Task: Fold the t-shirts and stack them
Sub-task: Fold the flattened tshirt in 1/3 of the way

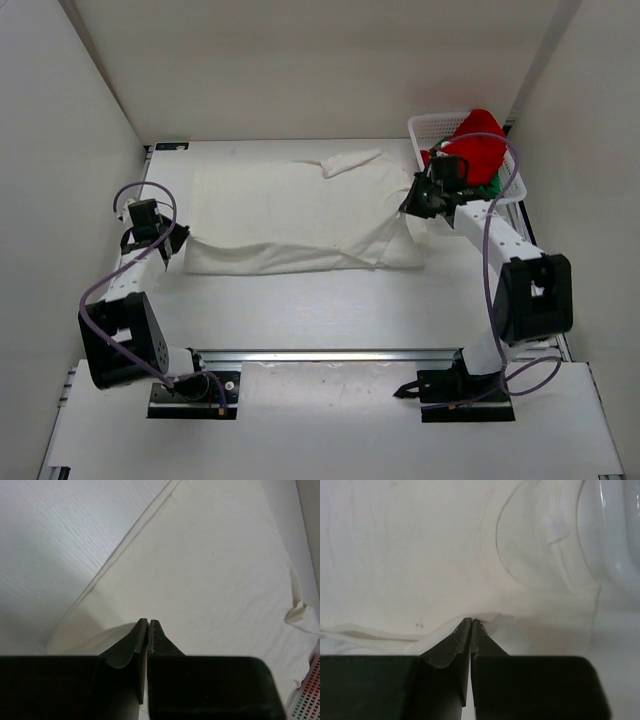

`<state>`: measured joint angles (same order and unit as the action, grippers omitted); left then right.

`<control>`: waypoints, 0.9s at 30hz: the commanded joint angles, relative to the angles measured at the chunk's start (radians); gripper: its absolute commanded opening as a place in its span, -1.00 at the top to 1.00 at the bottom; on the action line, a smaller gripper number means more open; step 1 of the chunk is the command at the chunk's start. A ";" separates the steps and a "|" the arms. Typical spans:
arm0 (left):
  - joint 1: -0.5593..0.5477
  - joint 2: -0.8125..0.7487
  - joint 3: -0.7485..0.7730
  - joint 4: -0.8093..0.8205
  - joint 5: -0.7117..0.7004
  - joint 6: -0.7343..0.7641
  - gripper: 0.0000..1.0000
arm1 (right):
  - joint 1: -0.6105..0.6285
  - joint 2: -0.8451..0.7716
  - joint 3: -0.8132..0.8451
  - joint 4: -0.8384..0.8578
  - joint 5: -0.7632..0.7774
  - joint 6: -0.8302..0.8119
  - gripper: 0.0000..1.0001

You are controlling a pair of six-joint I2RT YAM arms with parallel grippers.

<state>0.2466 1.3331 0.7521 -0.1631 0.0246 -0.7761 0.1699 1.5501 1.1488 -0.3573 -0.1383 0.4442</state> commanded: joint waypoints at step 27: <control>-0.016 0.088 0.158 0.062 -0.104 0.008 0.11 | 0.008 0.422 0.604 -0.097 0.055 -0.085 0.35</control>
<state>0.2848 1.5665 0.9226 -0.1238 -0.0360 -0.7967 0.1646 2.1624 1.8565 -0.4950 -0.1402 0.3767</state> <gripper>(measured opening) 0.443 0.311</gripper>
